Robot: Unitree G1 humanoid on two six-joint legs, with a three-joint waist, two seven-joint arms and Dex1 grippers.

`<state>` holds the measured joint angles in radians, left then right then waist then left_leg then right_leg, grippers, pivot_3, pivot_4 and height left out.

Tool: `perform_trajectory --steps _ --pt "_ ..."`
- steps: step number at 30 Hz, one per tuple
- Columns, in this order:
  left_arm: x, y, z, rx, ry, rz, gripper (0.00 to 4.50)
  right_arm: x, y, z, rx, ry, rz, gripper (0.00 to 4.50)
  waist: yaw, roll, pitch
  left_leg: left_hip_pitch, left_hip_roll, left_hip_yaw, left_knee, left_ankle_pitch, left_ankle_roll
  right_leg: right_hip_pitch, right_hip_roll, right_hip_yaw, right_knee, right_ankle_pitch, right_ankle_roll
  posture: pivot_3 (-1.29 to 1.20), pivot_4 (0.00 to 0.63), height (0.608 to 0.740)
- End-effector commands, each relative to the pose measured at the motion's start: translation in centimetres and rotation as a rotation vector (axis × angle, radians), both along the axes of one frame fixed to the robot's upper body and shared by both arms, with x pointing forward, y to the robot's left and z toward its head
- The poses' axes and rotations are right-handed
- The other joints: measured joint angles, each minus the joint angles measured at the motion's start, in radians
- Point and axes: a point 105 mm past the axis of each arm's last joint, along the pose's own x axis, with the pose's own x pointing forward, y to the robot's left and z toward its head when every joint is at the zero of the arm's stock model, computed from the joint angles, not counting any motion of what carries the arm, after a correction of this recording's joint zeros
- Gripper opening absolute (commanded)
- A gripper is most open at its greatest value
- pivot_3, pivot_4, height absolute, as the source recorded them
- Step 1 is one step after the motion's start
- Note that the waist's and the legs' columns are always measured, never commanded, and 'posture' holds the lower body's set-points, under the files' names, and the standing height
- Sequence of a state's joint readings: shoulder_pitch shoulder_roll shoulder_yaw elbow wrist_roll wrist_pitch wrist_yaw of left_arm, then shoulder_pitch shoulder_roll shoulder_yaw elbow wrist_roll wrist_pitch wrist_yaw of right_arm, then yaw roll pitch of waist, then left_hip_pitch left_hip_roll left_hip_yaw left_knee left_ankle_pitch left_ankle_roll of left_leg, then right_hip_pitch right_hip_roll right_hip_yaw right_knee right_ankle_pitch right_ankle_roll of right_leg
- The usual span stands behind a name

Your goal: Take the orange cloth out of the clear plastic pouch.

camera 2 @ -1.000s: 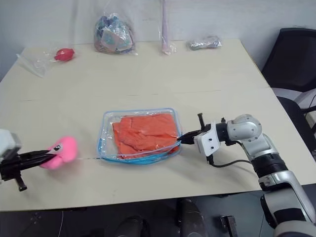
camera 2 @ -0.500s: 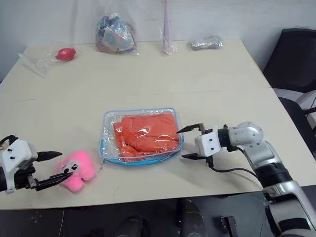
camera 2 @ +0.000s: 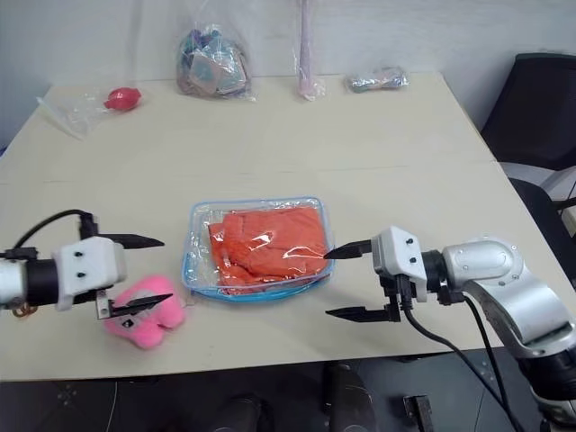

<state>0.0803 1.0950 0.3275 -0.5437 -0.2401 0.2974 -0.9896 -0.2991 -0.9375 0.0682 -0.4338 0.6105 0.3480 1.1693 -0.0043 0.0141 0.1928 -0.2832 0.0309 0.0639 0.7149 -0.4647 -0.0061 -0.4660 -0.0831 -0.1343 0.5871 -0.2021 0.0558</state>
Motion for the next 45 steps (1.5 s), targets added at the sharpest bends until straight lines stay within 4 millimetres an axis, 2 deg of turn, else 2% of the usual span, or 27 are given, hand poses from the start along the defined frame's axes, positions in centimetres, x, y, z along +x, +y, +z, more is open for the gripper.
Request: perform_trajectory --steps 1,7,11,23,25,36,39,45 --pt "0.4 -1.3 -1.0 0.058 -0.042 -0.076 4.49 -0.5 0.5 1.0 0.035 -0.039 -0.01 4.5 0.002 0.0 0.0 0.0 0.0 0.002 0.0 0.0 0.0 0.0 0.001 0.0 0.0 0.0 0.0 0.0 0.15 0.74" --pt "2.2 -3.1 -3.1 0.088 -0.099 -0.113 4.49 -1.0 1.1 0.9 0.067 -0.026 -0.029 4.5 0.009 0.0 0.0 0.0 0.0 0.003 0.001 0.0 0.0 0.0 0.002 0.001 0.001 0.0 0.0 0.0 0.15 0.74" --pt "3.4 -3.5 -2.8 0.04 -0.142 -0.071 4.49 -1.1 1.0 0.8 0.072 -0.026 -0.043 4.5 0.007 -0.001 0.0 0.0 0.0 0.004 0.001 0.0 0.0 0.0 0.002 0.002 0.001 0.0 0.0 0.0 0.15 0.74" --pt "2.9 -3.4 -3.0 -0.006 -0.106 -0.056 4.49 -0.9 0.7 0.0 0.062 -0.017 -0.062 4.5 0.007 -0.001 0.0 0.0 0.0 0.004 0.002 0.0 0.0 0.0 0.002 0.002 0.002 0.0 0.0 0.0 0.15 0.74" --pt "2.8 -3.6 -2.9 -0.022 -0.105 -0.054 4.09 -0.7 0.6 0.0 0.061 -0.018 -0.064 4.5 0.008 -0.001 0.0 0.0 0.0 0.004 0.002 0.0 0.0 0.0 0.002 0.002 0.002 0.0 0.0 0.0 0.15 0.74" --pt "2.8 -3.5 -2.5 -0.022 -0.115 -0.049 4.09 -0.5 0.2 -0.5 0.051 -0.026 -0.067 4.5 0.007 -0.001 0.0 0.0 0.0 0.004 0.002 0.0 0.0 0.0 0.002 0.002 0.002 0.0 0.0 0.0 0.15 0.74" --pt "2.8 -3.5 -2.5 -0.03 -0.111 -0.053 3.54 -0.4 0.1 -0.7 0.049 -0.028 -0.071 4.5 0.007 -0.001 -0.001 0.0 0.0 0.004 0.002 0.0 0.0 0.0 0.002 0.002 0.002 0.0 0.0 0.0 0.15 0.74" --pt "2.6 -3.9 -2.3 -0.065 -0.101 -0.071 1.51 -0.5 -0.1 -1.0 0.041 -0.031 -0.071 4.5 0.007 -0.001 -0.001 0.0 0.0 0.004 0.002 0.0 0.0 0.0 0.002 0.002 0.002 0.0 0.0 0.0 0.15 0.74"
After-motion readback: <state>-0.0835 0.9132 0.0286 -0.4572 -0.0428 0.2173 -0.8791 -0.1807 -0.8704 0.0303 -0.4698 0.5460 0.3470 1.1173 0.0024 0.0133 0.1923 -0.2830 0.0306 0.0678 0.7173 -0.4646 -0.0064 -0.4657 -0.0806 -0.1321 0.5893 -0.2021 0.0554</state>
